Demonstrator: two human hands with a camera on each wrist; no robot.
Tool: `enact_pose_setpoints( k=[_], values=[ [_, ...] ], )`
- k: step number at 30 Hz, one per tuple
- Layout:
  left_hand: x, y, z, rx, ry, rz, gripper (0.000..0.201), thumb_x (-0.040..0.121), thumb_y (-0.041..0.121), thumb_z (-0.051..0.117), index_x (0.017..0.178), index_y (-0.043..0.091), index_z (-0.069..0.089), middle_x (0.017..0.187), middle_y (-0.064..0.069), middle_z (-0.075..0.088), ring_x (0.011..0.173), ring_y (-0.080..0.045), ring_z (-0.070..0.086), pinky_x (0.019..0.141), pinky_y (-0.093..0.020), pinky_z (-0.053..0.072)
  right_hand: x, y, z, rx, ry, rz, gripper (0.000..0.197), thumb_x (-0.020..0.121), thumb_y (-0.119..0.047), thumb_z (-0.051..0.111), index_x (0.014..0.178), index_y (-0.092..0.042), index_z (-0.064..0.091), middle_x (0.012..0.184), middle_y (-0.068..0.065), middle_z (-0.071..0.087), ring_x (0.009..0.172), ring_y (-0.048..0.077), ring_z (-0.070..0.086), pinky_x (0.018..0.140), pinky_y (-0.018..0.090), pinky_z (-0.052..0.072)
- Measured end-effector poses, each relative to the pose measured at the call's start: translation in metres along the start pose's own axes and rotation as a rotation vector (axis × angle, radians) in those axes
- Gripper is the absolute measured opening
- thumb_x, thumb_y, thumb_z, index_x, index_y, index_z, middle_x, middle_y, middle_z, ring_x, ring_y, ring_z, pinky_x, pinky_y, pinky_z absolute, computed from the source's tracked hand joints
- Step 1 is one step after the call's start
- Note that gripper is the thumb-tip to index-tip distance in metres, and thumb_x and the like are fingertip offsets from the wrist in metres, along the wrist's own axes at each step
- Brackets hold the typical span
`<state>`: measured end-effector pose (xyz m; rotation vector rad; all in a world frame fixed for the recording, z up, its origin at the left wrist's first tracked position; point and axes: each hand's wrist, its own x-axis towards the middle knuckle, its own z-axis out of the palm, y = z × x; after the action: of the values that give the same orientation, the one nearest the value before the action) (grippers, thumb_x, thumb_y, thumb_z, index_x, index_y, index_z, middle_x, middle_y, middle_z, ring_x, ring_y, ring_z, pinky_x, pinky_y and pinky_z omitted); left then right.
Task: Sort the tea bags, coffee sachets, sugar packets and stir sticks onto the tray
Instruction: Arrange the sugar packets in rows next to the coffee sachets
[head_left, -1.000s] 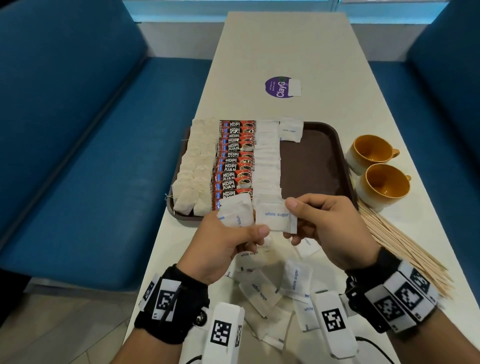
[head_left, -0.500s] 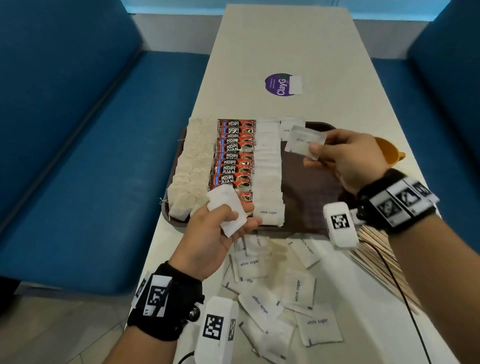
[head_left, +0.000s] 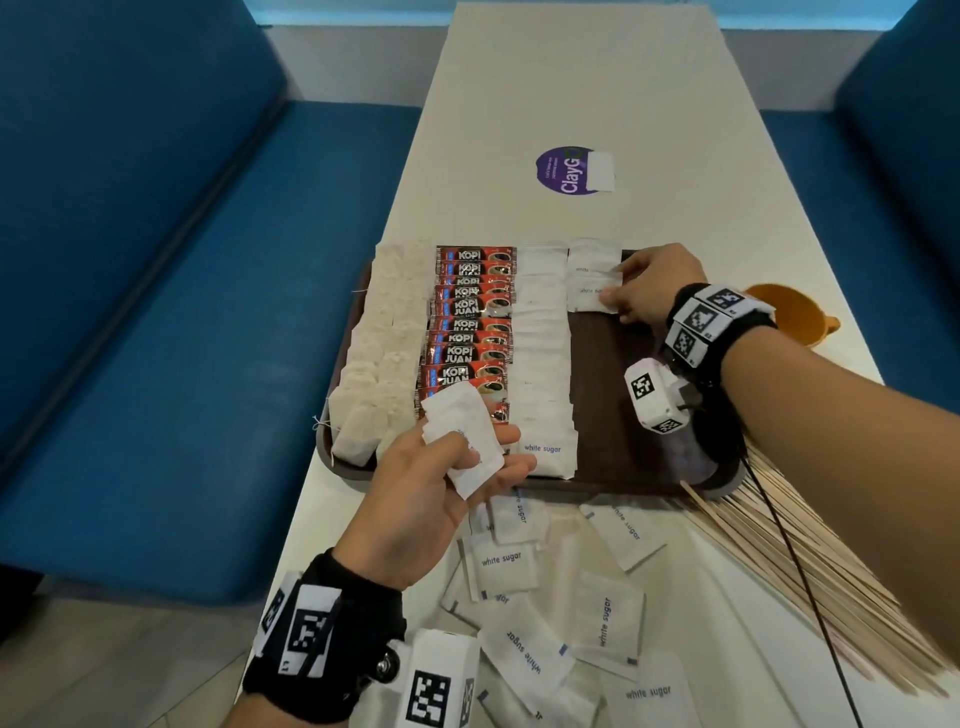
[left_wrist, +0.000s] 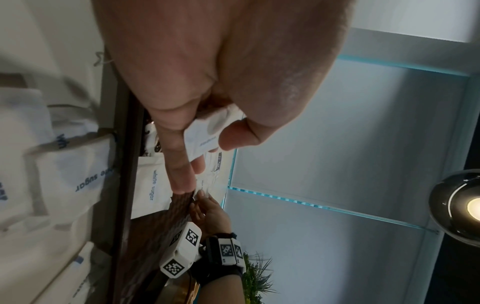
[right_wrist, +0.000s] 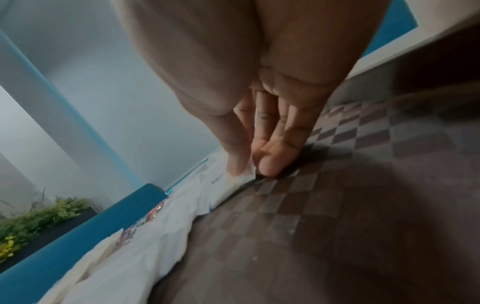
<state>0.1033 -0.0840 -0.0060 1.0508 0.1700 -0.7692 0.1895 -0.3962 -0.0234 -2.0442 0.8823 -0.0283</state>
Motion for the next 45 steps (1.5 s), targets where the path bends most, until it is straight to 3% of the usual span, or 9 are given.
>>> enact_pose_setpoints(
  k=[10, 14, 19, 25, 28, 33, 37, 42, 45],
  values=[
    [0.002, -0.003, 0.002, 0.016, -0.015, -0.032, 0.042, 0.095, -0.013, 0.034, 0.129, -0.006, 0.056, 0.116, -0.031, 0.069, 0.104, -0.05, 0.07, 0.088, -0.045, 0.062, 0.004, -0.004, 0.001, -0.007, 0.041, 0.004, 0.031, 0.074, -0.01, 0.091, 0.096, -0.013, 0.069, 0.089, 0.008, 0.073, 0.063, 0.027, 0.071, 0.078, 0.046, 0.064],
    [0.001, -0.002, 0.001, 0.015, -0.023, -0.038, 0.045, 0.094, -0.014, 0.031, 0.131, -0.005, 0.054, 0.118, -0.03, 0.069, 0.103, -0.05, 0.07, 0.085, -0.043, 0.063, 0.0, -0.005, -0.003, -0.023, 0.082, -0.002, 0.04, 0.076, -0.013, 0.091, 0.105, -0.013, 0.063, 0.094, 0.009, 0.072, 0.067, 0.028, 0.072, 0.075, 0.045, 0.064],
    [-0.001, -0.003, 0.001, 0.015, -0.055, -0.021, 0.051, 0.092, -0.017, 0.028, 0.136, -0.005, 0.049, 0.12, -0.03, 0.069, 0.107, -0.051, 0.069, 0.091, -0.047, 0.06, -0.018, -0.011, -0.012, -0.028, 0.12, -0.067, 0.027, 0.082, -0.018, 0.084, 0.096, -0.018, 0.061, 0.1, 0.01, 0.072, 0.074, 0.031, 0.074, 0.075, 0.047, 0.064],
    [-0.012, -0.005, 0.008, 0.08, -0.117, 0.028, 0.044, 0.098, -0.016, 0.032, 0.137, -0.005, 0.049, 0.121, -0.026, 0.07, 0.109, -0.047, 0.069, 0.093, -0.048, 0.059, -0.103, -0.024, -0.024, 0.055, -0.002, -0.278, 0.008, 0.087, -0.025, 0.079, 0.089, -0.024, 0.071, 0.081, 0.0, 0.074, 0.074, 0.019, 0.071, 0.074, 0.037, 0.06],
    [-0.022, -0.005, 0.013, 0.093, -0.152, 0.033, 0.037, 0.101, -0.012, 0.042, 0.135, -0.002, 0.052, 0.123, -0.024, 0.07, 0.111, -0.046, 0.069, 0.094, -0.047, 0.059, -0.159, -0.021, -0.026, 0.138, -0.136, -0.386, 0.006, 0.088, -0.024, 0.079, 0.089, -0.023, 0.073, 0.083, -0.001, 0.074, 0.08, 0.019, 0.07, 0.077, 0.038, 0.059],
    [-0.041, -0.01, 0.022, 0.148, -0.235, 0.032, 0.037, 0.096, -0.01, 0.053, 0.132, -0.002, 0.058, 0.119, -0.024, 0.072, 0.107, -0.044, 0.071, 0.086, -0.042, 0.062, -0.236, 0.001, -0.02, 0.223, -0.258, -0.373, 0.008, 0.088, -0.023, 0.078, 0.092, -0.018, 0.074, 0.085, 0.004, 0.073, 0.081, 0.026, 0.07, 0.072, 0.039, 0.061],
    [-0.053, -0.017, 0.028, 0.283, -0.298, 0.045, 0.041, 0.092, -0.012, 0.061, 0.13, 0.003, 0.063, 0.113, -0.02, 0.074, 0.1, -0.039, 0.074, 0.079, -0.034, 0.061, -0.262, 0.022, -0.007, 0.297, -0.237, -0.312, 0.013, 0.084, -0.023, 0.083, 0.094, -0.02, 0.074, 0.084, 0.009, 0.071, 0.069, 0.015, 0.064, 0.058, 0.017, 0.053],
    [-0.063, -0.022, 0.032, 0.423, -0.292, 0.044, 0.038, 0.089, -0.007, 0.07, 0.123, 0.011, 0.068, 0.114, -0.019, 0.075, 0.092, -0.044, 0.075, 0.07, -0.034, 0.062, -0.271, 0.035, -0.003, 0.278, -0.189, -0.294, 0.017, 0.079, -0.036, 0.085, 0.088, -0.026, 0.074, 0.083, 0.004, 0.072, 0.079, 0.023, 0.067, 0.076, 0.04, 0.06],
    [-0.065, -0.023, 0.032, 0.45, -0.276, 0.046, 0.037, 0.089, -0.003, 0.073, 0.124, 0.008, 0.068, 0.114, -0.021, 0.074, 0.09, -0.044, 0.076, 0.066, -0.03, 0.061, -0.276, 0.035, -0.002, 0.276, -0.184, -0.338, 0.013, 0.081, -0.034, 0.083, 0.082, -0.023, 0.075, 0.079, 0.002, 0.074, 0.077, 0.022, 0.069, 0.075, 0.043, 0.06]
  ],
)
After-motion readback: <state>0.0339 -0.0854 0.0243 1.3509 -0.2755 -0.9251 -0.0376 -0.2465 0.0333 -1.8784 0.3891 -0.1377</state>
